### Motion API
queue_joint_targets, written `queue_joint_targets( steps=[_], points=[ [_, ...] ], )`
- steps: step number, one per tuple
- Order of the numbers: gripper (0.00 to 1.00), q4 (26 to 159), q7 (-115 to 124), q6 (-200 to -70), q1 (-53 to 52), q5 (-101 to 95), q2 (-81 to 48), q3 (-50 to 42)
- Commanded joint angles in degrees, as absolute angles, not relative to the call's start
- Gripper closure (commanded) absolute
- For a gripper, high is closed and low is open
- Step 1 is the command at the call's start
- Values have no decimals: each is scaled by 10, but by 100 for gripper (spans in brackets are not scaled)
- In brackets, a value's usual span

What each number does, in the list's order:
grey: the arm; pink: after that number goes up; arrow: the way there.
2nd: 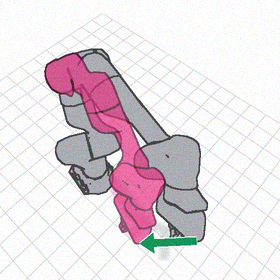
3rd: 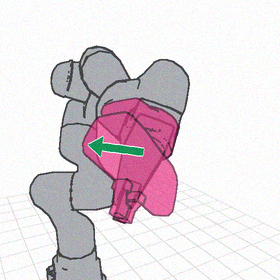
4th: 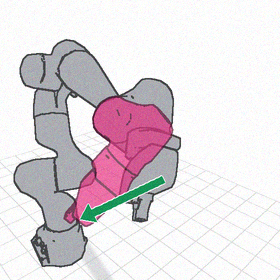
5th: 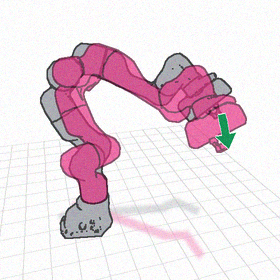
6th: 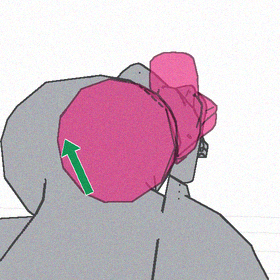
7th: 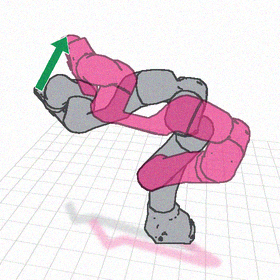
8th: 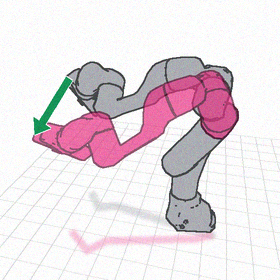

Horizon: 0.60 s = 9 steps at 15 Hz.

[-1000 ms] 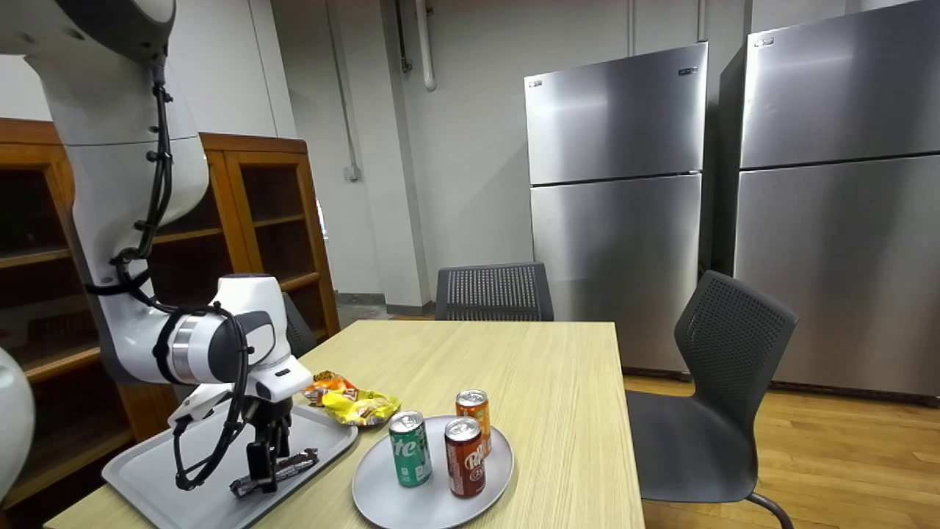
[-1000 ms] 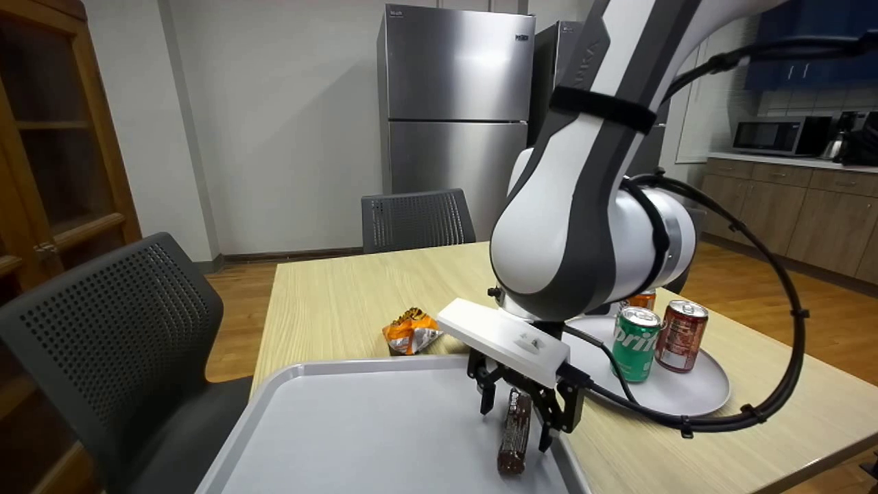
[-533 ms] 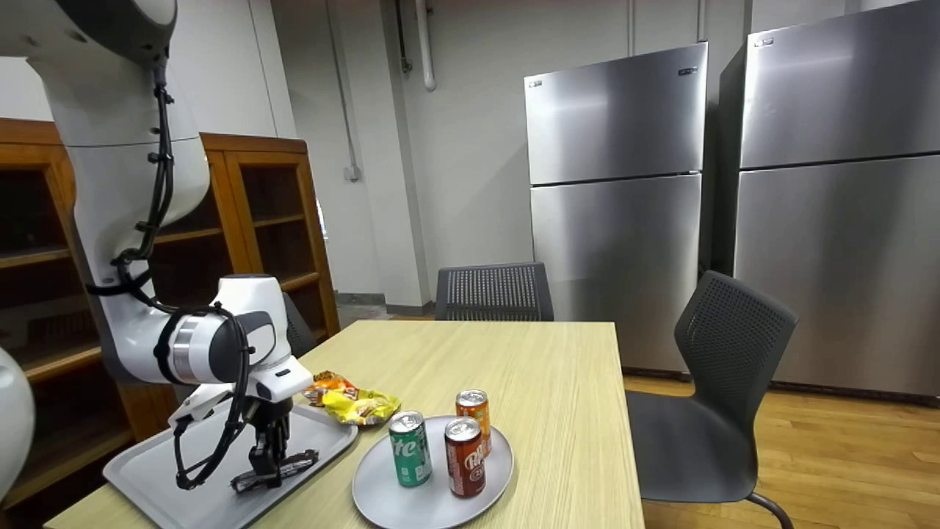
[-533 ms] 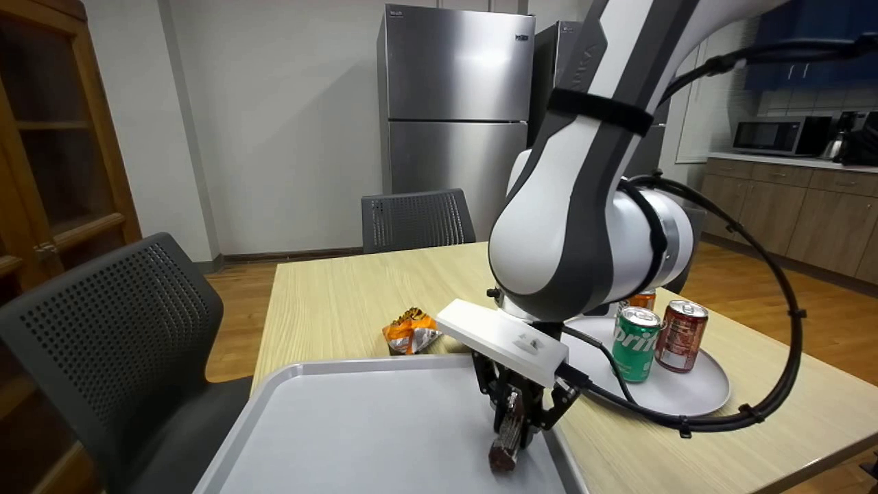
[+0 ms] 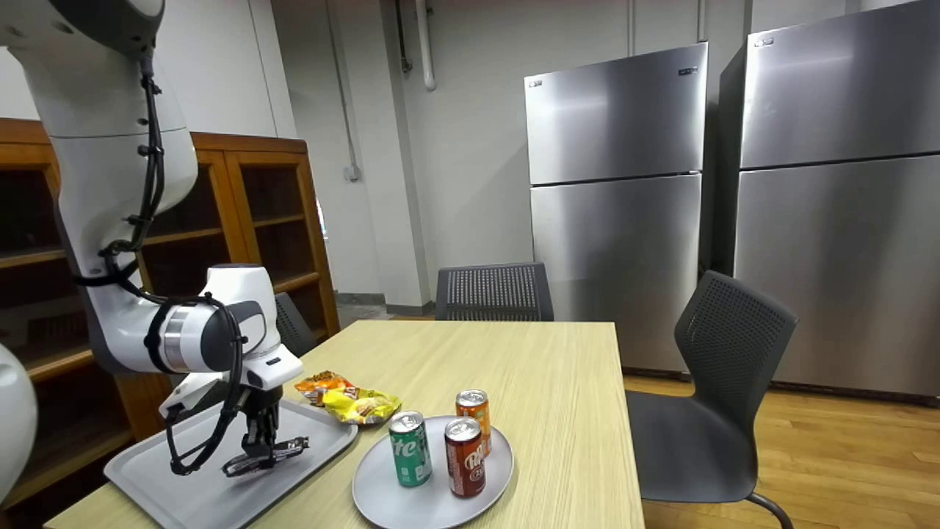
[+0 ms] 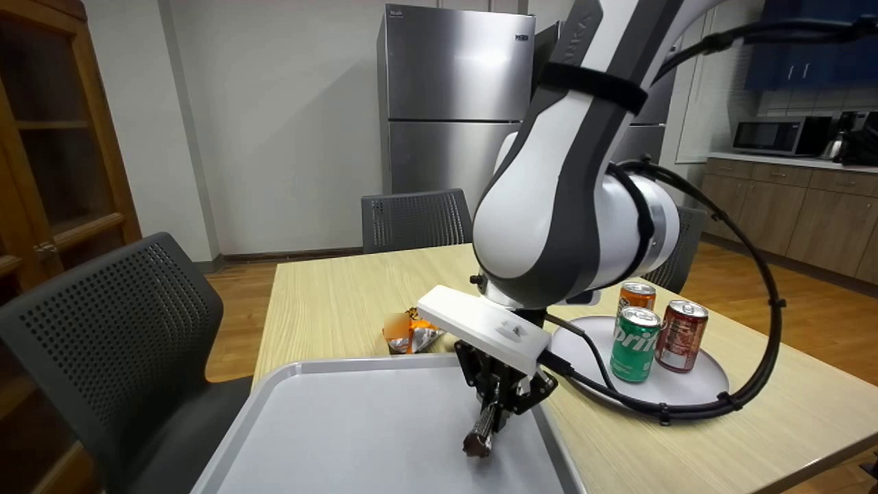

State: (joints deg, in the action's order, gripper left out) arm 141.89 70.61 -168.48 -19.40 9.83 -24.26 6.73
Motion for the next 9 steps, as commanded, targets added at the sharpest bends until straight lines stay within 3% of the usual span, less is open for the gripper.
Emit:
queue_joint_targets(
  steps=[1, 9],
  points=[
    [96, 1416, 703, -1644, -216, 99, -198, 65],
    [96, 1353, 719, -1585, -248, 51, -180, 54]
  ],
)
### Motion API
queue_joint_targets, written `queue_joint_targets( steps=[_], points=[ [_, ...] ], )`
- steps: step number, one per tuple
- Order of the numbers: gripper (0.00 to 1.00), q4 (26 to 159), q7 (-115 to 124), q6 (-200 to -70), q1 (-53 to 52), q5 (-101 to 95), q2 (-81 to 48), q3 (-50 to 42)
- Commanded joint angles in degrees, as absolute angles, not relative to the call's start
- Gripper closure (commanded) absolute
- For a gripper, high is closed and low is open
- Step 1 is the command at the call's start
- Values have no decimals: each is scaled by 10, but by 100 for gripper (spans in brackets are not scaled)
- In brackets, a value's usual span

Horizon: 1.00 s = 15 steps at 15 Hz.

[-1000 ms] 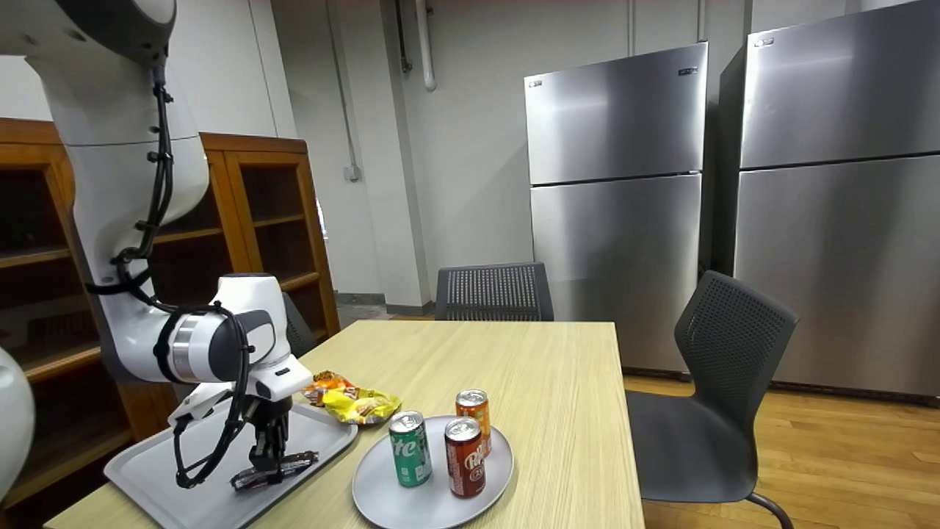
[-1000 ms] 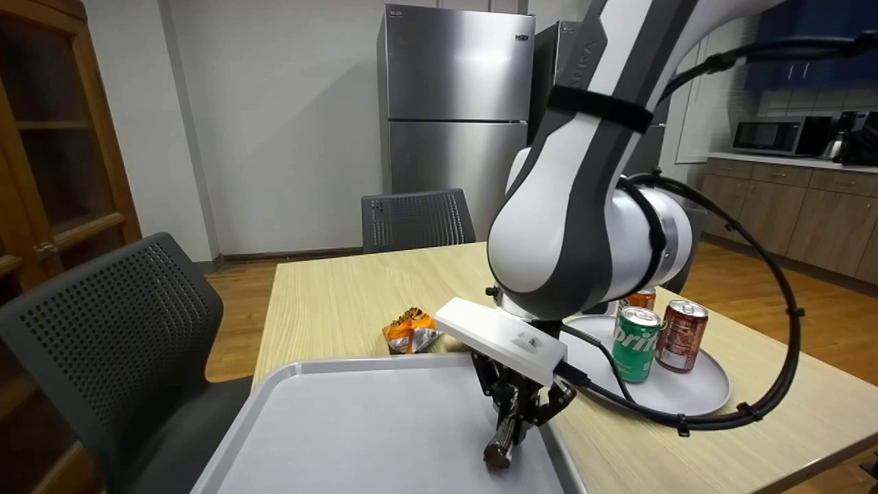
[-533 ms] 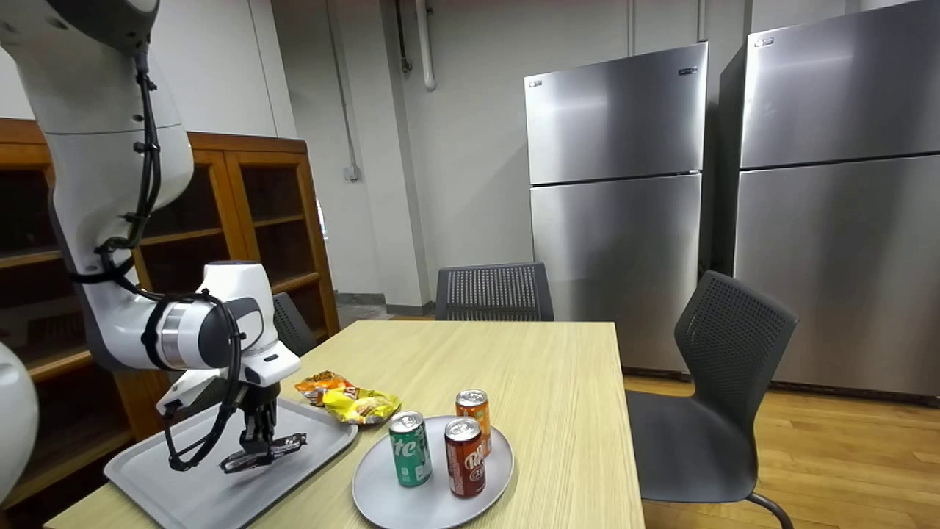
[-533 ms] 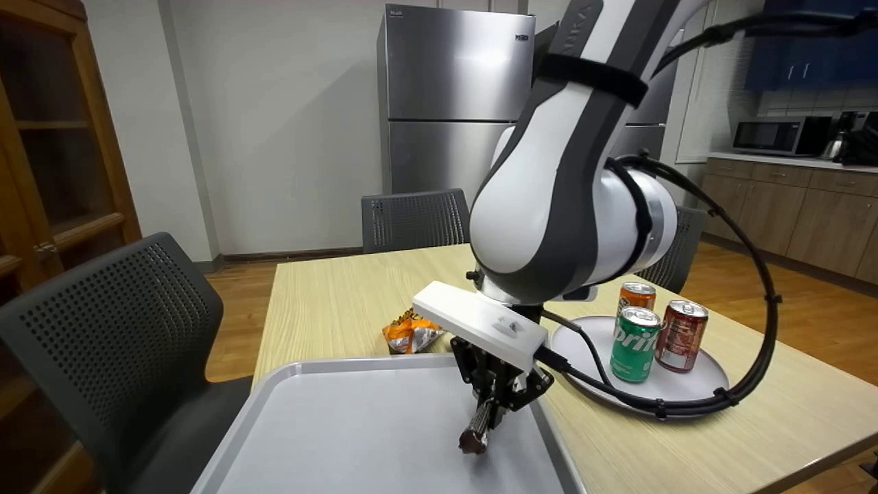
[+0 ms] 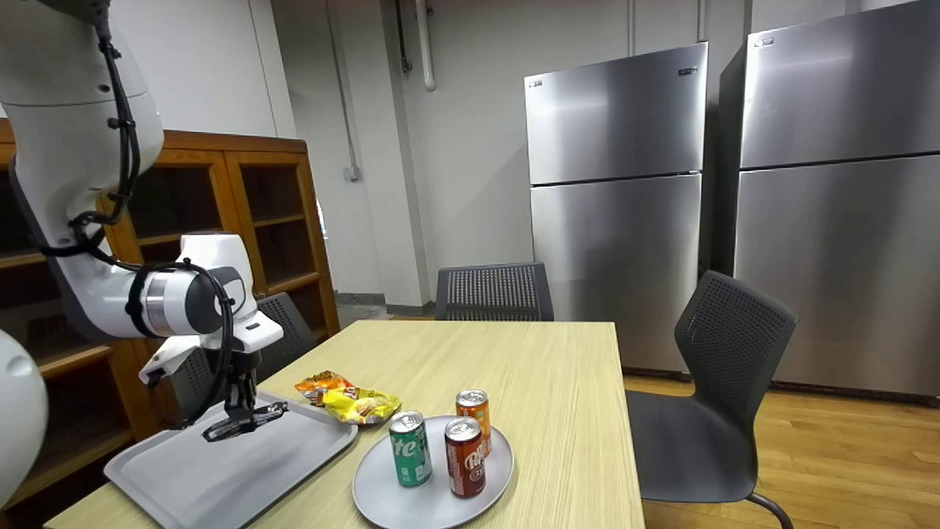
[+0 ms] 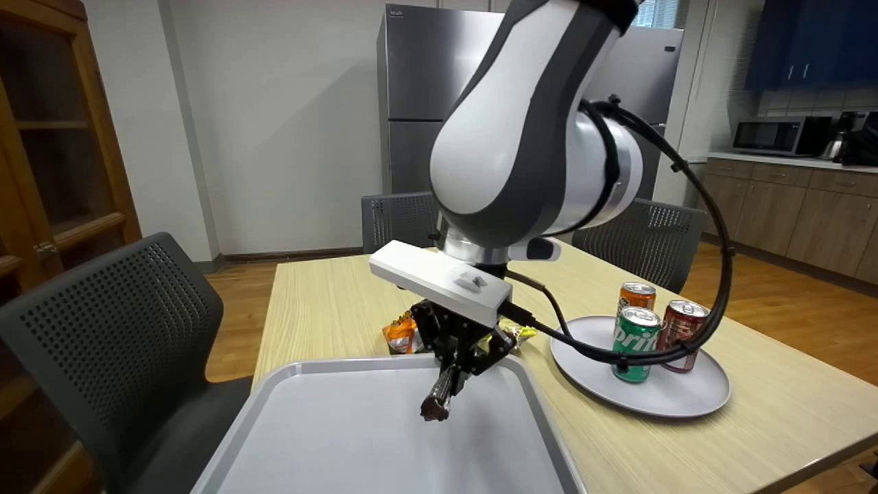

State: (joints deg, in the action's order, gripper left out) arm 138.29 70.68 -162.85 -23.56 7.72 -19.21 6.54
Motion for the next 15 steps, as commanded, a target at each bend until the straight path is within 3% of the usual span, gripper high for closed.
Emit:
queue_joint_targets(
  steps=[1, 15],
  points=[
    [96, 1340, 721, -1577, -249, 41, -182, 51],
    [96, 1295, 702, -1483, -231, 4, -156, 64]
  ],
)
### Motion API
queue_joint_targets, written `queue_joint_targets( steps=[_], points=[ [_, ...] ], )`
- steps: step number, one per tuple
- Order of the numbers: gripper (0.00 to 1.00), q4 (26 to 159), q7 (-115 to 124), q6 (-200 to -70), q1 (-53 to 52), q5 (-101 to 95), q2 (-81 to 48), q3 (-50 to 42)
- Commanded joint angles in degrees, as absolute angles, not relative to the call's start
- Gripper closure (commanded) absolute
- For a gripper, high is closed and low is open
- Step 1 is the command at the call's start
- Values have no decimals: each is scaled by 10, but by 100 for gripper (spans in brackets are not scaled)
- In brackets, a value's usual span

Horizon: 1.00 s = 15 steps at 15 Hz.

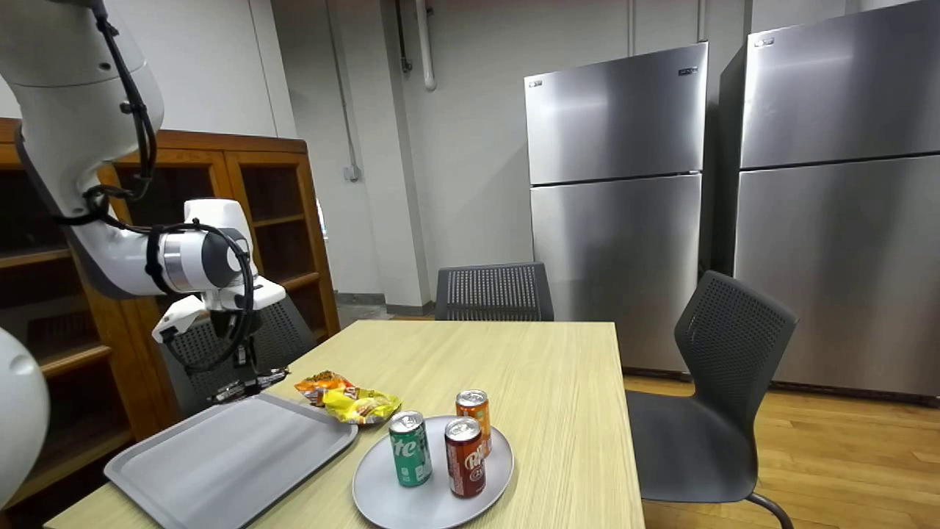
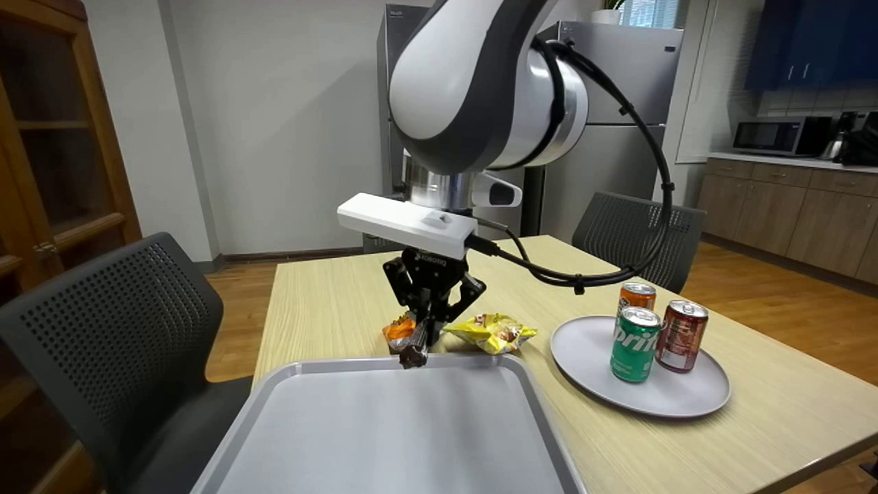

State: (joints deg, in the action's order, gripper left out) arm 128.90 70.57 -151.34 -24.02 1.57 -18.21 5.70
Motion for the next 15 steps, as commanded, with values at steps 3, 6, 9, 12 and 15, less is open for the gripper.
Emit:
queue_joint_targets(
  steps=[3, 6, 9, 12, 15],
  points=[
    [96, 1290, 703, -1478, -230, 2, -154, 66],
    [96, 1281, 702, -1472, -230, -2, -160, 67],
    [96, 1277, 702, -1468, -230, -5, -163, 68],
    [96, 1293, 704, -1462, -230, -11, -148, 65],
    [96, 1313, 696, -1450, -224, -6, -132, 71]
  ],
)
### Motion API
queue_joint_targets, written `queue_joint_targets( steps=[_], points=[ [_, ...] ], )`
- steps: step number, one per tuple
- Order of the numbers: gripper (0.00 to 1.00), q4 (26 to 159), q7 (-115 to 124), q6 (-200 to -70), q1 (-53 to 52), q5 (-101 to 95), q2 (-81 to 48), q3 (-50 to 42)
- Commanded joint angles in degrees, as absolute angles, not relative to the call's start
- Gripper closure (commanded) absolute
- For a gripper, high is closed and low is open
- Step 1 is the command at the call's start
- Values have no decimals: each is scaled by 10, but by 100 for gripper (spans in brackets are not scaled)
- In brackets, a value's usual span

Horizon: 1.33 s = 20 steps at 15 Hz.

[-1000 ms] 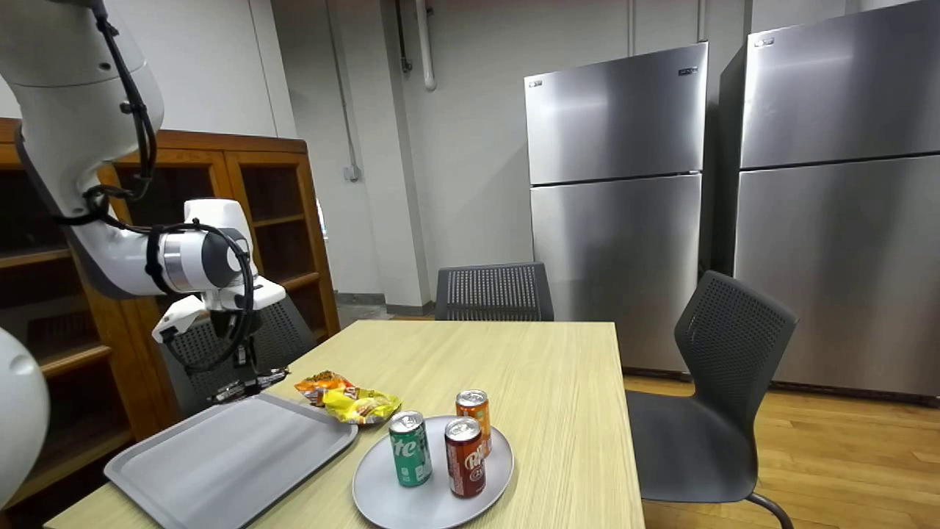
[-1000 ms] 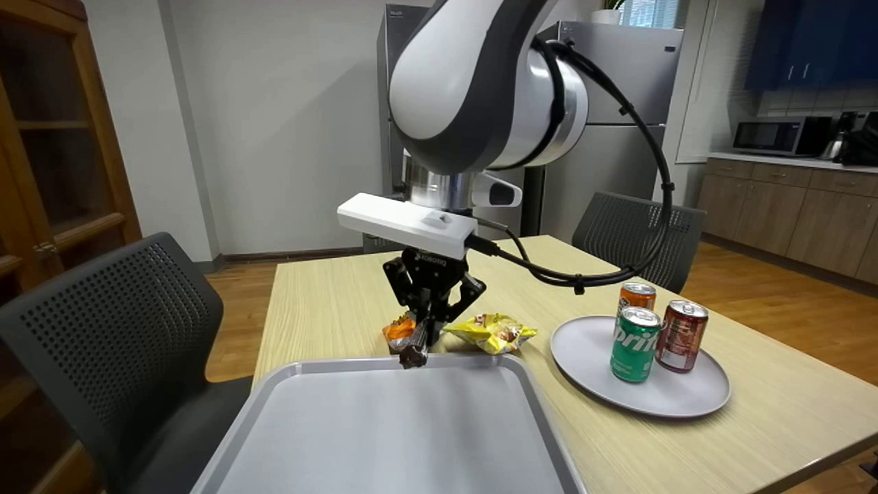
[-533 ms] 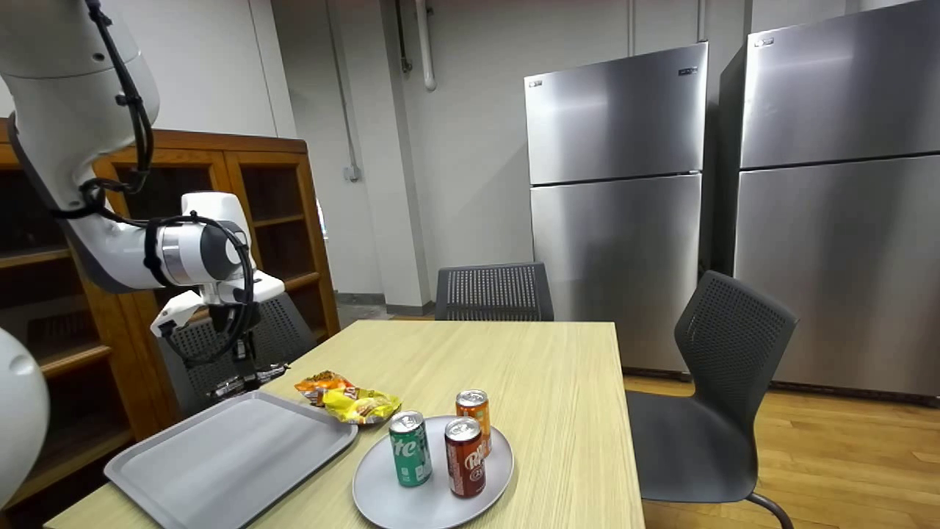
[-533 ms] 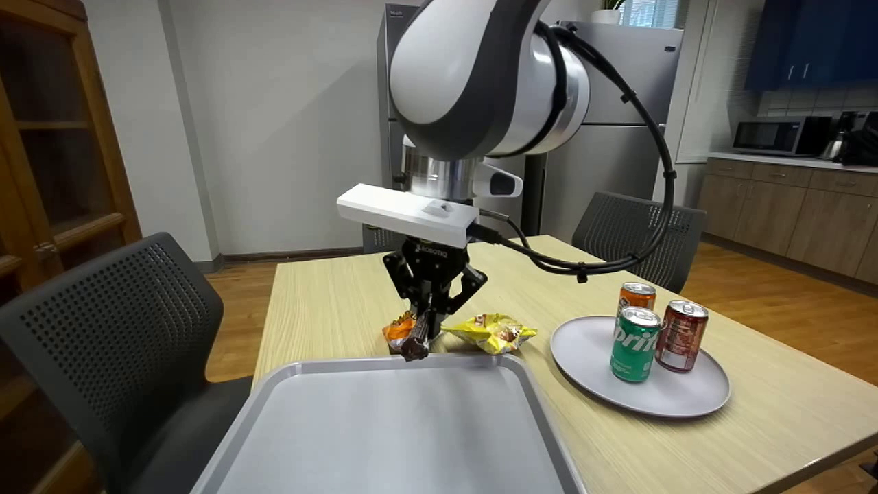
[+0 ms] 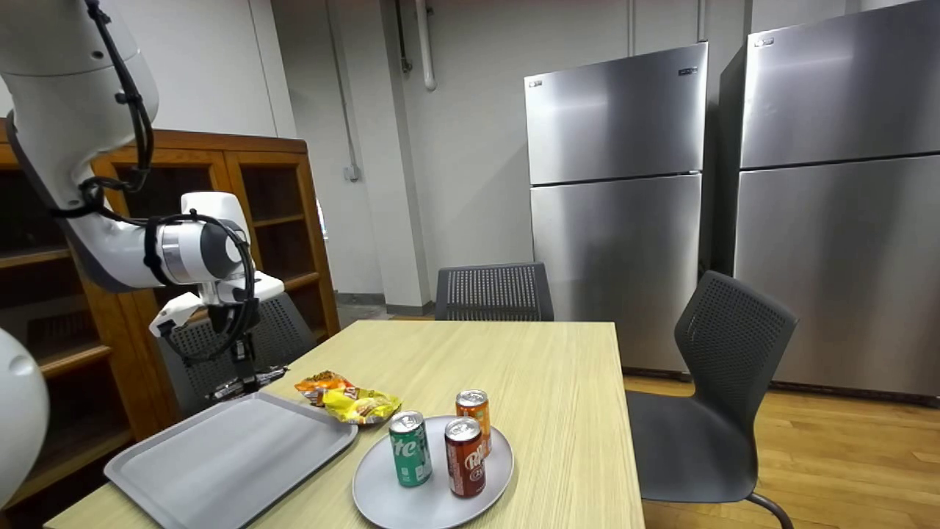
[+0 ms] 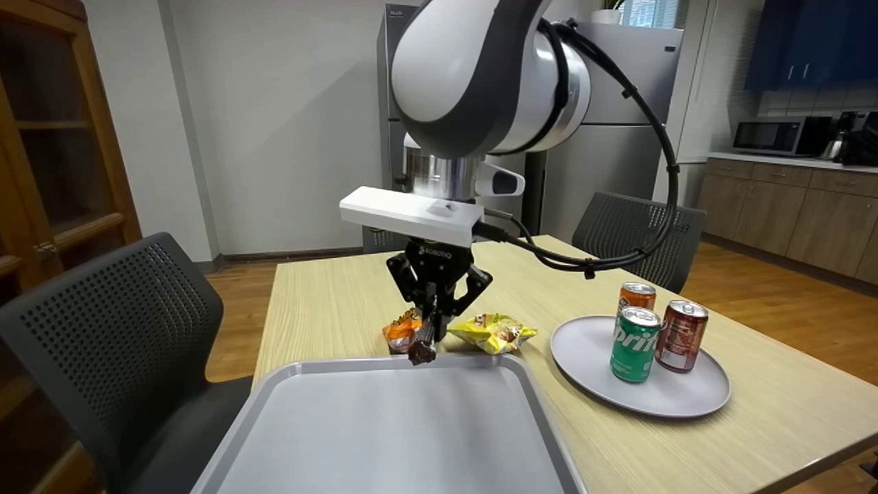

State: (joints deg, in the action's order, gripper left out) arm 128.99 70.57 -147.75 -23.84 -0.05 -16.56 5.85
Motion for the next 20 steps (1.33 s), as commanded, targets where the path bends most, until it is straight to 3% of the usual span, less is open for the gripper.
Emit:
queue_joint_targets(
  steps=[1, 20],
  points=[
    [96, 1322, 694, -1448, -223, -3, -125, 73],
    [96, 1527, 601, -1471, -136, 46, -8, 77]
  ],
)
